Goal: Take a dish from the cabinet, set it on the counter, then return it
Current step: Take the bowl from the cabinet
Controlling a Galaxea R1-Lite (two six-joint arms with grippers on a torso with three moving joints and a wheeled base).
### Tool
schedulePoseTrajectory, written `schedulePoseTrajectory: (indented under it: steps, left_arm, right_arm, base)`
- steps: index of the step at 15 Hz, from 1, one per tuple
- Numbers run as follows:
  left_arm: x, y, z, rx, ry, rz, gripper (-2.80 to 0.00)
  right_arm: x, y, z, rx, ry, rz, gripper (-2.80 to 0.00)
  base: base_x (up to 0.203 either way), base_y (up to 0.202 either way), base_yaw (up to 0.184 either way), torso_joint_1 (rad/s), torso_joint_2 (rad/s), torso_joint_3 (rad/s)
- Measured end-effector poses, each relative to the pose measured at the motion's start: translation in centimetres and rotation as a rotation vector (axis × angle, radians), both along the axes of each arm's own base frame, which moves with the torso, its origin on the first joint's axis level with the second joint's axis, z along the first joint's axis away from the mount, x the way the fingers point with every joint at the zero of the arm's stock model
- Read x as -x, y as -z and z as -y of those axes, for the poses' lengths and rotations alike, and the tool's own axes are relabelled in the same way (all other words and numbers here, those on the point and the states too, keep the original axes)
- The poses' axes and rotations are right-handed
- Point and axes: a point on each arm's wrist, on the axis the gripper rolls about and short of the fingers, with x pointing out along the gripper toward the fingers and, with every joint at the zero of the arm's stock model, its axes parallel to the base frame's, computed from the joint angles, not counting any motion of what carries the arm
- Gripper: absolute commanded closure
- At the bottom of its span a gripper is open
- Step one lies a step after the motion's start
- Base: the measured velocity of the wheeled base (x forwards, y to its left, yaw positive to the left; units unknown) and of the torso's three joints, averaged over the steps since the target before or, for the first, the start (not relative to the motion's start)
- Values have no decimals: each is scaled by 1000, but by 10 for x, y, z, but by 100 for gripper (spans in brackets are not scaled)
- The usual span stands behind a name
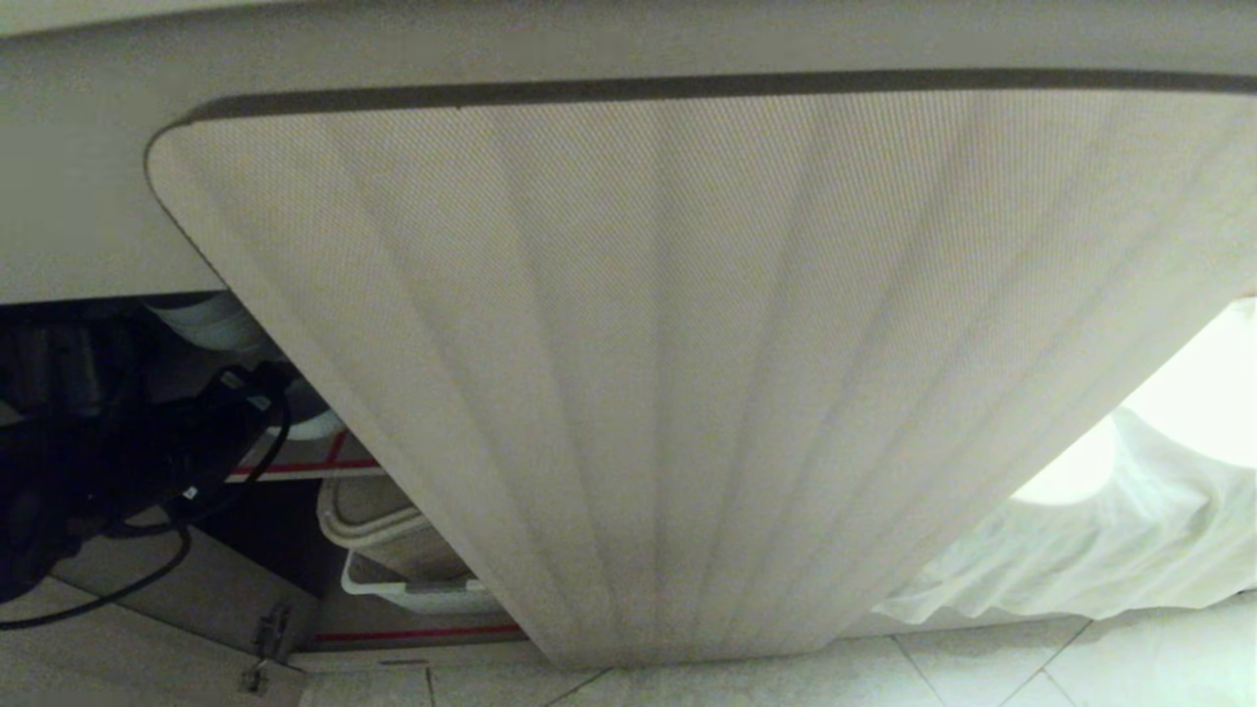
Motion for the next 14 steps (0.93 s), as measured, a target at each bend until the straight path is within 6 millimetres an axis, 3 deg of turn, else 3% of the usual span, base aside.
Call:
schedulePoseTrajectory:
  steps: [14]
  left_arm:
    - [-15,2,-2,-10,-31,-53,-280]
  right_arm:
    - [0,0,0,0,0,0,0]
  base:
    - [0,0,0,0,0,0]
